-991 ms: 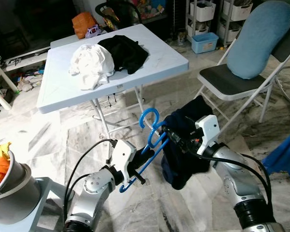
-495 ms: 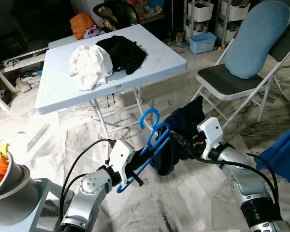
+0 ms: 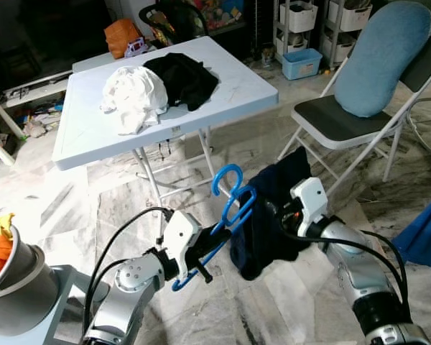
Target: Hang hanger
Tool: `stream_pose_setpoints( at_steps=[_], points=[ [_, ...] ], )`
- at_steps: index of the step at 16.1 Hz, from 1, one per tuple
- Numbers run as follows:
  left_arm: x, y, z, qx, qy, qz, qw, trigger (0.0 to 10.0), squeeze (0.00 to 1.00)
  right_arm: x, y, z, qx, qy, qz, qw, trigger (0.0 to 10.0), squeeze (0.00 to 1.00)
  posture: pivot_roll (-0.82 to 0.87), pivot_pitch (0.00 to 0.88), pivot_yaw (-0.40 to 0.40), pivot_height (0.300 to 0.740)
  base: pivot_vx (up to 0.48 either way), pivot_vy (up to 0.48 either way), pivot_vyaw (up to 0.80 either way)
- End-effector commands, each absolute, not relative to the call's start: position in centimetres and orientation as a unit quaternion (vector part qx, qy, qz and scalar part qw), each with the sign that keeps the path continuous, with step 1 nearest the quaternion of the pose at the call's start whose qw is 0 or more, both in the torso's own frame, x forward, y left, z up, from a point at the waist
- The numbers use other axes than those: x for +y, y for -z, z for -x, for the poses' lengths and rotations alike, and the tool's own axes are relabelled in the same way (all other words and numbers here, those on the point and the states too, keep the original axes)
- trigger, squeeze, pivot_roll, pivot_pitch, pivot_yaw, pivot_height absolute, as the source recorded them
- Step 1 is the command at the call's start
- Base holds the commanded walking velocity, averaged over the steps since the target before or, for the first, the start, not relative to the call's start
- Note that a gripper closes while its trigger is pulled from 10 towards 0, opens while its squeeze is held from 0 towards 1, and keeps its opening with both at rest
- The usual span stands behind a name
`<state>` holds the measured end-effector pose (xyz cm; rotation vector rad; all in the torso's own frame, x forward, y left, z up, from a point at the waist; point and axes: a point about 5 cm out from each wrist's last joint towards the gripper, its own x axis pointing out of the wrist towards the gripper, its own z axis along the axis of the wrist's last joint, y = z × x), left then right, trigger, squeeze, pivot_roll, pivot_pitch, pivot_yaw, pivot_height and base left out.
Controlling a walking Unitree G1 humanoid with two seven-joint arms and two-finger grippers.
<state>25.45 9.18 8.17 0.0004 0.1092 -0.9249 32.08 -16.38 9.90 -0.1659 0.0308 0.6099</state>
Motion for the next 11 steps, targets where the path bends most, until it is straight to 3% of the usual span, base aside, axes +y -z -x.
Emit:
stream_pose_setpoints(
  at_steps=[1, 11],
  points=[
    [8.9, -10.1, -25.5, 0.007, 0.466, 0.002, 0.885, 0.0, 0.0, -17.0, -9.9, -32.6, 0.021, -0.271, 0.079, 0.959, 0.0, 0.0, -0.13, 0.0, 0.135, 0.74, 0.0, 0.0, 0.0],
    [10.2, -9.6, -26.2, 0.02, 0.439, -0.018, 0.898, 0.0, 0.0, -19.6, -11.6, -33.2, -0.006, -0.259, 0.064, 0.964, 0.0, 0.0, -0.13, 0.0, 0.139, 0.74, 0.0, 0.0, 0.0]
  ],
)
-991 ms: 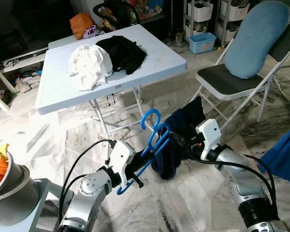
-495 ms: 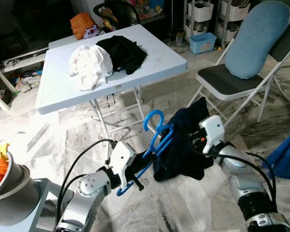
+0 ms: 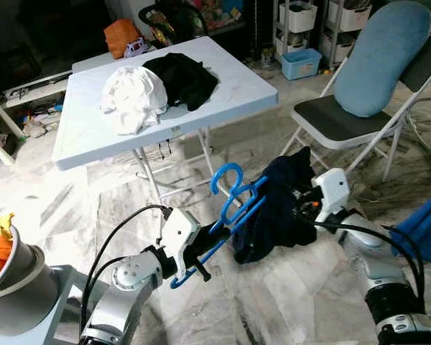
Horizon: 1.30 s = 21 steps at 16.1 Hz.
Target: Hang hanger
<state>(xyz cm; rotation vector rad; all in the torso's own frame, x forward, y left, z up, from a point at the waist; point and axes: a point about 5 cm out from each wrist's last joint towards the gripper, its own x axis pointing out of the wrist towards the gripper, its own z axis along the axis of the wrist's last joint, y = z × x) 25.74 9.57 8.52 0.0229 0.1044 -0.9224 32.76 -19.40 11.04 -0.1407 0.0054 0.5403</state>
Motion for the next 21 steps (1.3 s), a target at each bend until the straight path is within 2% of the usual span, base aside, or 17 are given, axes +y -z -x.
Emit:
stream_pose_setpoints(
  at_steps=[1, 5, 9, 15, 17, 21],
  points=[
    [10.2, -9.6, -26.2, 0.02, 0.44, -0.019, 0.898, 0.0, 0.0, -19.8, -11.7, -33.2, -0.008, -0.257, 0.064, 0.964, 0.0, 0.0, -0.13, 0.0, 0.139, 0.74, 0.0, 0.0, 0.0],
    [10.3, -9.0, -26.1, 0.029, 0.437, -0.023, 0.899, 0.0, 0.0, -19.7, -12.1, -33.2, -0.018, -0.263, 0.051, 0.963, 0.0, 0.0, -0.13, 0.0, 0.139, 0.74, 0.0, 0.0, 0.0],
    [12.2, -7.3, -26.6, 0.066, 0.38, -0.066, 0.92, 0.0, 0.0, -20.9, -13.4, -33.6, -0.04, -0.245, 0.005, 0.969, 0.0, 0.0, -0.14, 0.0, 0.139, 0.74, 0.0, 0.0, 0.0],
    [12.8, -5.9, -24.7, 0.087, 0.388, -0.076, 0.915, 0.0, 0.0, -20.6, -14.7, -34.5, -0.064, -0.201, -0.039, 0.977, 0.0, 0.0, -0.13, 0.0, 0.132, 0.74, 0.0, 0.0, 0.0],
    [12.7, -6.8, -23.6, 0.064, 0.419, -0.07, 0.903, 0.0, 0.0, -20.4, -15.1, -35.2, -0.066, -0.159, -0.028, 0.985, 0.0, 0.0, -0.13, 0.0, 0.131, 0.74, 0.0, 0.0, 0.0],
    [13.6, -8.6, -22.6, 0.008, 0.389, -0.014, 0.921, 0.0, 0.0, -21.5, -14.3, -35.8, -0.026, -0.045, 0.018, 0.998, 0.0, 0.0, -0.12, 0.0, 0.123, 0.74, 0.0, 0.0, 0.0]
  ],
)
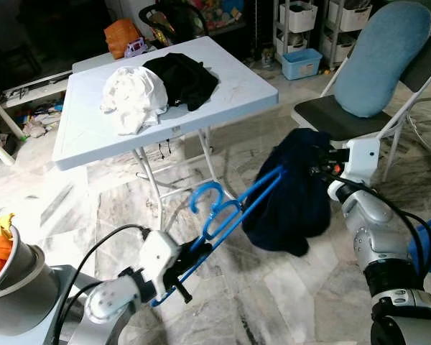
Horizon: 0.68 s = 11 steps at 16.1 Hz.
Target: Hang hanger
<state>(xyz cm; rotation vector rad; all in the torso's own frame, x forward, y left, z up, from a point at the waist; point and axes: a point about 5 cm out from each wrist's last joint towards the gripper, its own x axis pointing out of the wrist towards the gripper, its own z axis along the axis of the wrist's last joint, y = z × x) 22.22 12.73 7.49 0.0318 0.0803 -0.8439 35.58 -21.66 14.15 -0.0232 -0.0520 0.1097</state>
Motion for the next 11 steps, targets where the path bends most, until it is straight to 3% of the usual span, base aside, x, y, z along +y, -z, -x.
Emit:
stream_pose_setpoints(
  at_steps=[1, 5, 8, 9, 10, 11],
  points=[
    [13.6, -9.0, -22.5, -0.001, 0.365, 0.017, 0.931, 0.0, 0.0, -22.2, -13.8, -35.7, -0.013, -0.013, 0.042, 0.999, 0.0, 0.0, -0.12, 0.0, 0.118, 0.74, 0.0, 0.0, 0.0],
    [14.7, -9.8, -24.0, -0.038, 0.208, 0.008, 0.977, 0.0, 0.0, -23.6, -12.8, -35.0, 0.005, 0.049, 0.029, 0.998, 0.0, 0.0, -0.12, 0.0, 0.116, 0.74, 0.0, 0.0, 0.0],
    [15.5, -9.6, -24.3, -0.031, 0.139, 0.03, 0.989, 0.0, 0.0, -23.1, -12.8, -34.6, -0.006, 0.05, 0.033, 0.998, 0.0, 0.0, -0.12, 0.0, 0.125, 0.74, 0.0, 0.0, 0.0],
    [14.9, -9.8, -23.9, -0.035, 0.158, 0.046, 0.986, 0.0, 0.0, -23.4, -12.0, -34.4, 0.019, 0.073, 0.029, 0.997, 0.0, 0.0, -0.12, 0.0, 0.128, 0.74, 0.0, 0.0, 0.0],
    [13.0, -9.1, -22.7, 0.009, 0.258, 0.076, 0.963, 0.0, 0.0, -23.9, -11.9, -34.5, 0.026, 0.113, -0.004, 0.993, 0.0, 0.0, -0.11, 0.0, 0.129, 0.74, 0.0, 0.0, 0.0],
    [11.8, -7.6, -21.6, 0.067, 0.34, 0.04, 0.937, 0.0, 0.0, -23.2, -12.8, -35.0, 0.001, 0.102, -0.021, 0.995, 0.0, 0.0, -0.1, 0.0, 0.131, 0.74, 0.0, 0.0, 0.0]
  ],
)
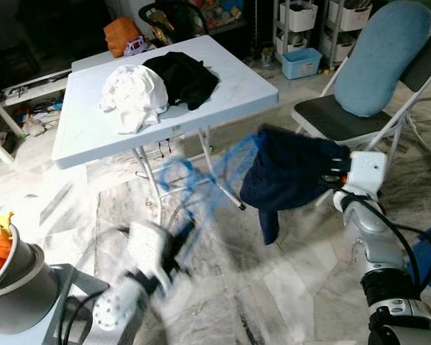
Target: Hang hanger
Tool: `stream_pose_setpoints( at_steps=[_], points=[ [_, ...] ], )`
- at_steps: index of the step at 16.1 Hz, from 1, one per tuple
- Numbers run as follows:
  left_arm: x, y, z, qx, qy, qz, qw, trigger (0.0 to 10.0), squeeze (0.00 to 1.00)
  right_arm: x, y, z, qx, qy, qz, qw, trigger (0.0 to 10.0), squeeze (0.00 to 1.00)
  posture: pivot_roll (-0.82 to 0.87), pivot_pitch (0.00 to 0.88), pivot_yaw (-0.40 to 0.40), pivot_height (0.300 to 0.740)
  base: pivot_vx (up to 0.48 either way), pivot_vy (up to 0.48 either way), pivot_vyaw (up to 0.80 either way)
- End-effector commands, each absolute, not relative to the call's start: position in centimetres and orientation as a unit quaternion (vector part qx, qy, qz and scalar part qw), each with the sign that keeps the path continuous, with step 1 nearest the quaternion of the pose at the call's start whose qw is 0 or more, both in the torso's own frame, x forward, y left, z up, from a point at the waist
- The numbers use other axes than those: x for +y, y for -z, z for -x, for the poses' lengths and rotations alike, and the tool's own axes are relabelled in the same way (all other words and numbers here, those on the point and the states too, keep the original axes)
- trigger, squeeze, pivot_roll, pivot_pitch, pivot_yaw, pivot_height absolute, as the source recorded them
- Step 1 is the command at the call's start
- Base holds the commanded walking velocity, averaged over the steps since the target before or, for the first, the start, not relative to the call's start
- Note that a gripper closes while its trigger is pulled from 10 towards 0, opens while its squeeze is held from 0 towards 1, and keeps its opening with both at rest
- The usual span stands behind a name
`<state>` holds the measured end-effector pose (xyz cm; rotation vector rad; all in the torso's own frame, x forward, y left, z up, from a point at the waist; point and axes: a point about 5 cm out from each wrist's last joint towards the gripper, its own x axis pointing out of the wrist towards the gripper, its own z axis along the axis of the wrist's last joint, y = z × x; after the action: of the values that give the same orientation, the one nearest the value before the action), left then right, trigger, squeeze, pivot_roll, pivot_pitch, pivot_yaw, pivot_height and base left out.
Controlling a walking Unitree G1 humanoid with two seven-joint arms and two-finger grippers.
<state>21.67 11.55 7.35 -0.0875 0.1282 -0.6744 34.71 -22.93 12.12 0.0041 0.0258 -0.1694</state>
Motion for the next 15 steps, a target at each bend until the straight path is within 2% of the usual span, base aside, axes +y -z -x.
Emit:
stream_pose_setpoints(
  at_steps=[1, 2, 5, 7, 10, 13, 14, 15],
  points=[
    [12.2, -7.3, -21.9, 0.069, 0.338, 0.026, 0.938, 0.0, 0.0, -21.9, -14.0, -35.6, -0.031, 0.073, -0.021, 0.997, 0.0, 0.0, -0.11, 0.0, 0.133, 0.74, 0.0, 0.0, 0.0],
    [12.9, -6.8, -22.6, 0.09, 0.322, 0.02, 0.942, 0.0, 0.0, -20.9, -15.4, -36.1, -0.063, 0.049, -0.033, 0.996, 0.0, 0.0, -0.1, 0.0, 0.135, 0.74, 0.0, 0.0, 0.0],
    [13.6, -5.3, -22.6, 0.158, 0.365, -0.023, 0.917, 0.0, 0.0, -19.2, -19.6, -37.4, -0.136, 0.018, -0.025, 0.99, 0.0, 0.0, -0.11, 0.0, 0.139, 0.74, 0.0, 0.0, 0.0],
    [13.6, -5.5, -22.7, 0.166, 0.372, -0.008, 0.913, 0.0, 0.0, -18.9, -20.5, -37.6, -0.151, 0.013, -0.037, 0.988, 0.0, 0.0, -0.12, 0.0, 0.139, 0.74, 0.0, 0.0, 0.0],
    [13.4, -5.3, -22.3, 0.196, 0.419, -0.004, 0.887, 0.0, 0.0, -17.8, -20.9, -37.6, -0.17, -0.026, -0.05, 0.984, 0.0, 0.0, -0.12, 0.0, 0.139, 0.74, 0.0, 0.0, 0.0],
    [13.5, -6.6, -24.1, 0.125, 0.347, -0.031, 0.929, 0.0, 0.0, -18.1, -19.1, -37.2, -0.136, -0.011, -0.03, 0.99, 0.0, 0.0, -0.11, 0.0, 0.137, 0.74, 0.0, 0.0, 0.0],
    [14.1, -7.2, -25.0, 0.1, 0.282, -0.033, 0.954, 0.0, 0.0, -18.4, -18.5, -37.0, -0.127, -0.005, -0.028, 0.992, 0.0, 0.0, -0.11, 0.0, 0.138, 0.74, 0.0, 0.0, 0.0],
    [14.5, -7.6, -25.2, 0.082, 0.253, -0.034, 0.963, 1.4, 0.0, -18.6, -18.1, -36.8, -0.122, -0.002, -0.026, 0.992, 0.0, 0.0, -0.11, 0.0, 0.138, 0.74, 0.0, 0.0, 0.0]
  ],
)
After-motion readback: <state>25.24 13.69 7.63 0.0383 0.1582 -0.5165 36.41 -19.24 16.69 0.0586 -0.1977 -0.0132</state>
